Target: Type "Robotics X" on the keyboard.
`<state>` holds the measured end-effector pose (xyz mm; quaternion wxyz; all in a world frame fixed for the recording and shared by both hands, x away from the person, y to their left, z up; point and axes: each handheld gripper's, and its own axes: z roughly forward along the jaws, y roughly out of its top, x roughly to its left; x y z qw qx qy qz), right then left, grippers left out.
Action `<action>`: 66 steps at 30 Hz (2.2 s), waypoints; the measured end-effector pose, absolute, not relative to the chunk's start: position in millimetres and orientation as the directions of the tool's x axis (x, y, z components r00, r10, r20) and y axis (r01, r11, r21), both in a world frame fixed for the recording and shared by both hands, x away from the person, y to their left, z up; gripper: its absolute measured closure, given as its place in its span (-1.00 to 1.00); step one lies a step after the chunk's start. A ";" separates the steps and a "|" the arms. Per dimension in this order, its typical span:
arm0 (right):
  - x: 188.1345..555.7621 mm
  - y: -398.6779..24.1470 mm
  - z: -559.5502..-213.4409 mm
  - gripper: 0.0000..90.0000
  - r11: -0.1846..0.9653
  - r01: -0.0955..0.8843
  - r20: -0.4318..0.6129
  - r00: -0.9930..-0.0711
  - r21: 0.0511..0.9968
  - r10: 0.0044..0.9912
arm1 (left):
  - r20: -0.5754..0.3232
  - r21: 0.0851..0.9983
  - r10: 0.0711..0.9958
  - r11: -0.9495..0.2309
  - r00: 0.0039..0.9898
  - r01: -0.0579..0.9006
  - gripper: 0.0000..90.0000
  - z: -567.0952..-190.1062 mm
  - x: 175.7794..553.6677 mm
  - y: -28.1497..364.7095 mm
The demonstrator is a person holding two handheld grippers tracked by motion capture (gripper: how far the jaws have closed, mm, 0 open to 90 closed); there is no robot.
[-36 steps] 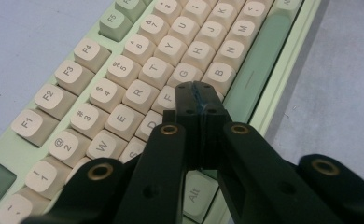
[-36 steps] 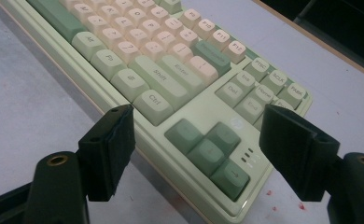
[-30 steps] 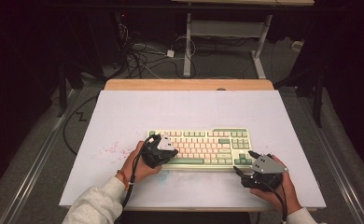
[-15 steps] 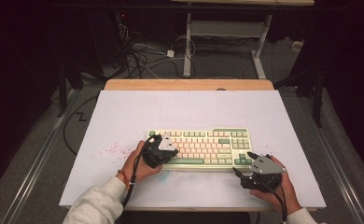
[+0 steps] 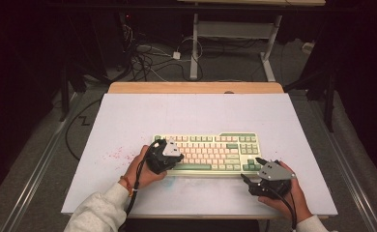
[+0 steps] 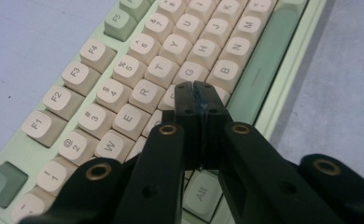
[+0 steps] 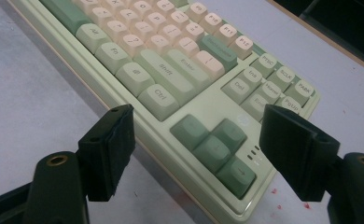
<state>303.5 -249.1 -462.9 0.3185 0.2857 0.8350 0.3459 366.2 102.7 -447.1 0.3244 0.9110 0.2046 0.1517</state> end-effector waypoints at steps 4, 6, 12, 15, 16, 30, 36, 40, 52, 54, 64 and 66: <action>303.5 -249.2 -462.8 -0.40 0.598 0.256 -0.336 -0.633 0.759 0.698 | 0.153 0.661 0.480 -0.699 0.864 0.271 0.90 -445.8 365.0 108.7; 303.2 -249.3 -462.5 -0.40 0.596 0.254 -0.335 -0.633 0.762 0.698 | 0.161 0.665 0.491 -0.695 0.856 0.274 0.90 -444.9 365.0 111.8; 303.2 -248.9 -462.6 -0.40 0.598 0.253 -0.337 -0.633 0.761 0.697 | 0.164 0.668 0.498 -0.692 0.851 0.276 0.90 -442.9 365.9 117.3; 303.1 -248.9 -462.3 -0.40 0.597 0.252 -0.337 -0.633 0.762 0.697 | 0.158 0.668 0.504 -0.688 0.849 0.284 0.90 -442.9 367.8 119.9; 303.2 -248.9 -462.4 -0.40 0.596 0.253 -0.336 -0.632 0.762 0.698 | 0.155 0.669 0.509 -0.685 0.846 0.290 0.90 -443.1 368.3 120.5; 302.7 -248.0 -462.3 -0.39 0.595 0.248 -0.339 -0.631 0.764 0.698 | 0.135 0.661 0.534 -0.676 0.834 0.326 0.90 -446.8 378.8 125.5; 302.8 -247.6 -462.6 -0.39 0.596 0.249 -0.338 -0.634 0.763 0.696 | 0.129 0.657 0.539 -0.676 0.832 0.335 0.90 -448.2 382.5 123.7; 303.1 -247.2 -463.0 -0.39 0.598 0.251 -0.338 -0.634 0.761 0.696 | 0.125 0.653 0.541 -0.676 0.831 0.342 0.90 -449.6 385.6 122.6; 303.2 -246.9 -463.7 -0.39 0.601 0.252 -0.338 -0.636 0.758 0.693 | 0.119 0.646 0.534 -0.682 0.837 0.343 0.89 -451.0 386.8 120.4; 303.3 -246.8 -463.8 -0.39 0.602 0.252 -0.338 -0.637 0.758 0.693 | 0.120 0.644 0.533 -0.684 0.838 0.343 0.89 -451.2 386.5 120.1; 303.2 -246.1 -464.1 -0.39 0.604 0.249 -0.339 -0.641 0.757 0.689 | 0.125 0.636 0.526 -0.693 0.841 0.339 0.88 -451.2 385.9 119.4; 303.2 -245.9 -464.0 -0.39 0.603 0.248 -0.339 -0.640 0.758 0.690 | 0.127 0.636 0.526 -0.693 0.841 0.338 0.88 -450.9 385.5 119.4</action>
